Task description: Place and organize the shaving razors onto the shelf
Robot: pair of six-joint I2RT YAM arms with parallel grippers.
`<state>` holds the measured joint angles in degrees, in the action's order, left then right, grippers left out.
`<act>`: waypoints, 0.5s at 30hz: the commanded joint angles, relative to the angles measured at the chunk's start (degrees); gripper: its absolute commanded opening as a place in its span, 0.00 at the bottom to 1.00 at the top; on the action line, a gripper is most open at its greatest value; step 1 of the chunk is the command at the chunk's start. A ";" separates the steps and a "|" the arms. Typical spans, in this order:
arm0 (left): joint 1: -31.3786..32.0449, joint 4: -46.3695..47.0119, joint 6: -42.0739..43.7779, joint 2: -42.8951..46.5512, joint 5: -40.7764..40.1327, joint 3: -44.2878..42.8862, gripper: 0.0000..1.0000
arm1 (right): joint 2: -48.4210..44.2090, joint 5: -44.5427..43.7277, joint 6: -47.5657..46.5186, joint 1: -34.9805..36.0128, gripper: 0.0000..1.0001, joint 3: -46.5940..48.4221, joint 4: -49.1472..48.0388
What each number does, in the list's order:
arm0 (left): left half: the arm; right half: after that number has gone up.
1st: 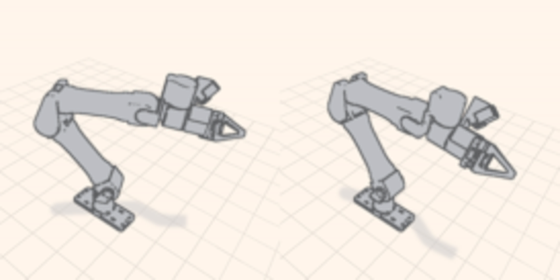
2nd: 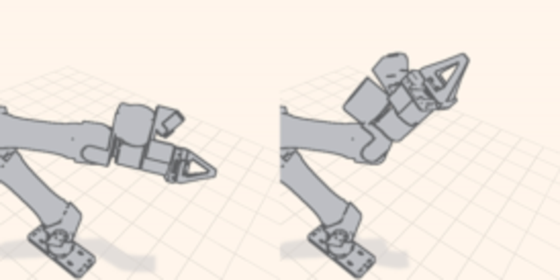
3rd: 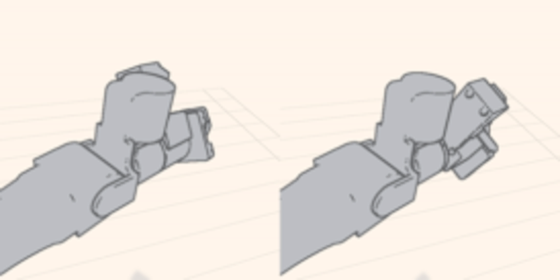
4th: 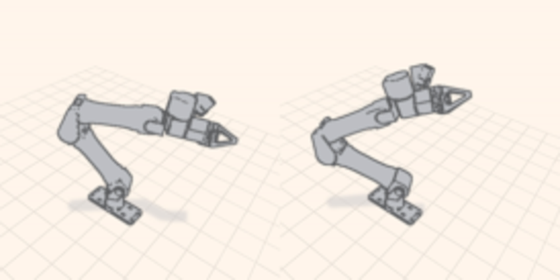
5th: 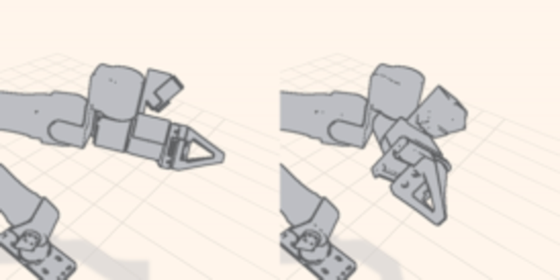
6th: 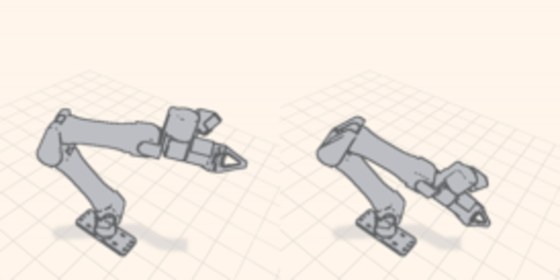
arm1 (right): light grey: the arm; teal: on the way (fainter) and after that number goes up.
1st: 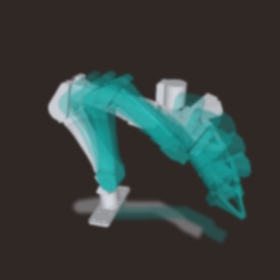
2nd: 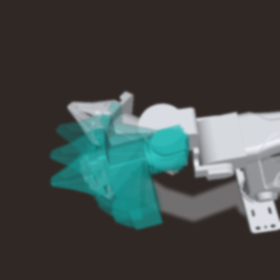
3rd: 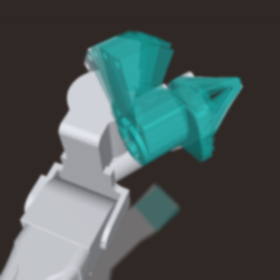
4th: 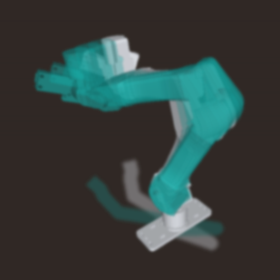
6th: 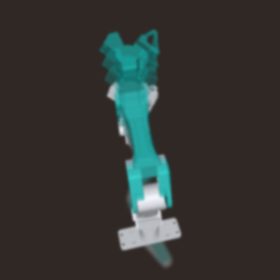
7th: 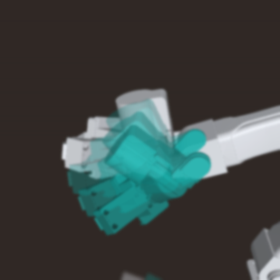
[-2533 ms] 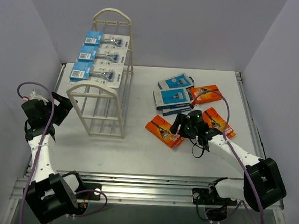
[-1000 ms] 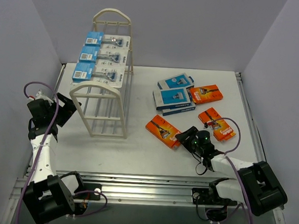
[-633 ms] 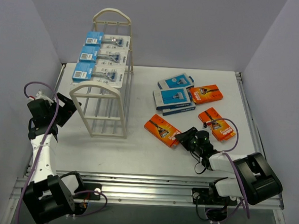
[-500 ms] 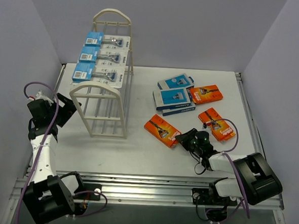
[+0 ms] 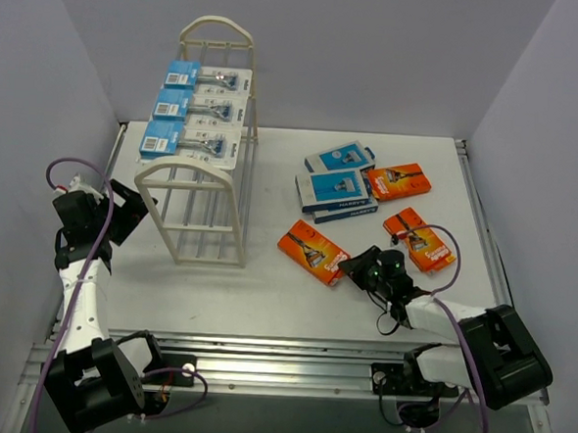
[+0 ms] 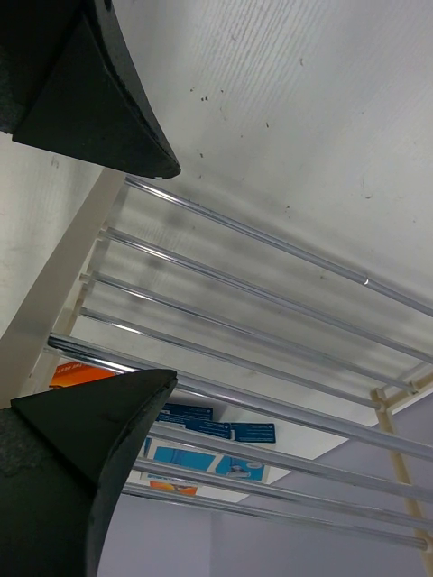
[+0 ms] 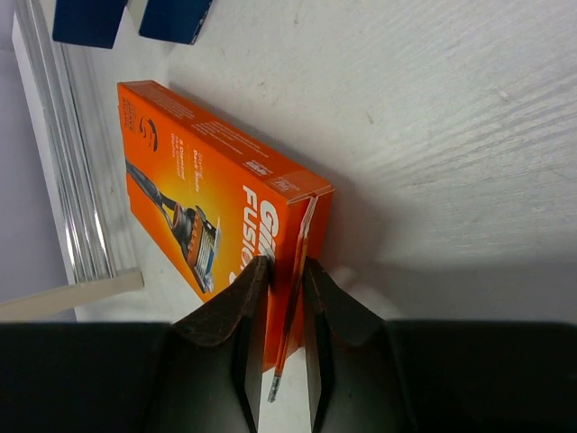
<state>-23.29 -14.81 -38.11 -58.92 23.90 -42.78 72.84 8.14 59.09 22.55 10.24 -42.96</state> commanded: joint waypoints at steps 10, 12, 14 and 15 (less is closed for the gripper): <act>0.26 0.39 1.55 1.26 -1.40 -1.95 0.96 | -8.68 2.31 -7.58 1.62 0.00 11.29 13.78; 0.26 0.22 1.55 1.35 -1.57 -1.95 0.96 | -8.59 2.84 -8.11 1.62 0.00 12.78 14.57; 0.35 0.31 1.55 1.26 -1.58 -1.95 0.96 | -8.15 3.46 -8.81 1.62 0.00 13.66 15.27; 0.35 0.31 1.55 1.26 -1.49 -1.95 0.96 | -7.98 3.81 -9.16 1.62 0.00 14.80 15.71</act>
<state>-23.29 -14.85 -37.69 -58.81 22.96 -42.78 65.76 10.13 51.99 23.73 21.21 -28.45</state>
